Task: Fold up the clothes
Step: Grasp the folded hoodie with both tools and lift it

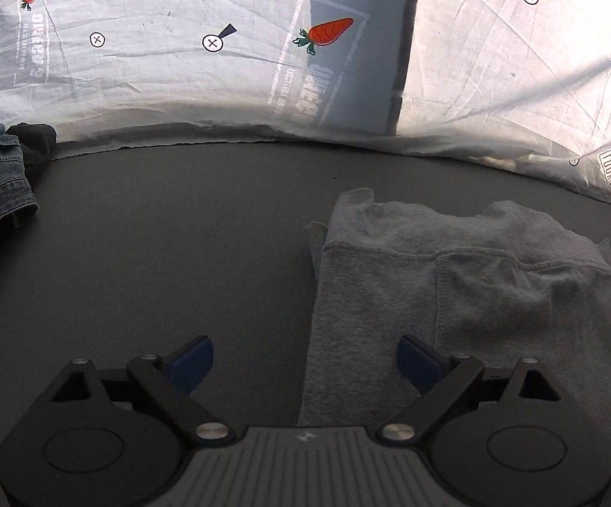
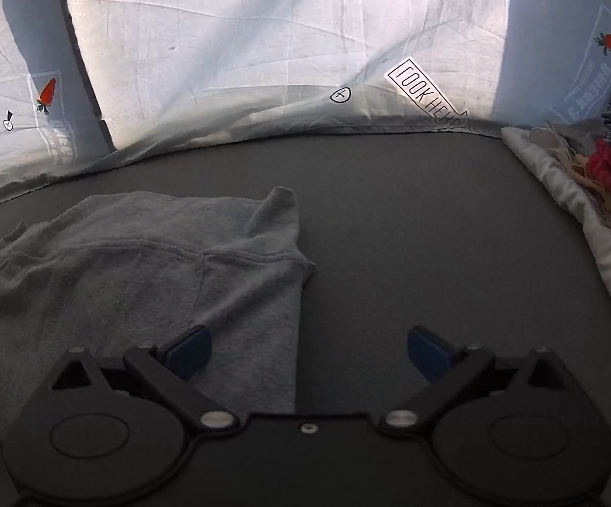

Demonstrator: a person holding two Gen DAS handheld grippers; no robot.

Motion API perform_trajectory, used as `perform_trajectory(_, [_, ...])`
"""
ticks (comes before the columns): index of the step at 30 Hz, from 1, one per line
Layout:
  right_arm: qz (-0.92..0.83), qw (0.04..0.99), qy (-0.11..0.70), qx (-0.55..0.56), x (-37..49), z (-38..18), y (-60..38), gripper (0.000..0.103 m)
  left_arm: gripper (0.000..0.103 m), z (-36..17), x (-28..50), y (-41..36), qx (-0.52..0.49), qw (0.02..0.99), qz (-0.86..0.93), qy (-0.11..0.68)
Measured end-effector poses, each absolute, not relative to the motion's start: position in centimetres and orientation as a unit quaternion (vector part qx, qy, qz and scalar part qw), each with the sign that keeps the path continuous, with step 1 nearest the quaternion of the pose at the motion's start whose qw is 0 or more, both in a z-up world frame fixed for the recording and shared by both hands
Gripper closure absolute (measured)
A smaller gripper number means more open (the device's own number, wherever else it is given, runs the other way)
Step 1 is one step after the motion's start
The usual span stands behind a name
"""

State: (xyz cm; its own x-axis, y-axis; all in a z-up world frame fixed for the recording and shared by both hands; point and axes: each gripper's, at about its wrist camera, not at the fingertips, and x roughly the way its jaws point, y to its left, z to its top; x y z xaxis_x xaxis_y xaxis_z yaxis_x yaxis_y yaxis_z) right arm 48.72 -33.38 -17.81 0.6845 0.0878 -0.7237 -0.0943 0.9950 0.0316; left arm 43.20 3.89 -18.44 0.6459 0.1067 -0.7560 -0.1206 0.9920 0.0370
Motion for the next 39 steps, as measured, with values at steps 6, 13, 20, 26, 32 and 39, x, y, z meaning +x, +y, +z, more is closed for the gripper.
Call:
perform_trajectory(6, [0.094, 0.908, 0.408, 0.017, 49.0, -19.1, -32.8, 0.000, 0.004, -20.1, 43.9, 3.6, -0.014, 0.908, 0.033, 0.418])
perform_trajectory(13, [0.106, 0.895, 0.428, 0.067, 51.1, -20.8, -33.1, 0.000, 0.004, -22.5, 45.4, 6.3, -0.120, 0.893, -0.021, 0.433])
perform_trajectory(20, [0.134, 0.883, 0.430, 0.134, 52.7, -21.3, -33.5, 0.000, 0.000, -23.8, 47.4, 7.4, -0.212, 0.866, -0.130, 0.434])
perform_trajectory(26, [0.202, 0.831, 0.433, 0.284, 54.0, -22.3, -35.6, 0.000, 0.001, -23.9, 48.4, 4.9, -0.175, 0.870, -0.156, 0.434])
perform_trajectory(32, [0.214, 0.783, 0.420, 0.405, 53.5, -24.2, -35.2, 0.018, 0.054, -24.3, 47.8, 4.8, -0.278, 0.853, -0.170, 0.408])
perform_trajectory(39, [0.201, 0.785, 0.407, 0.422, 51.5, -22.5, -33.7, 0.064, 0.070, -20.4, 45.3, 2.0, -0.261, 0.869, -0.190, 0.374])
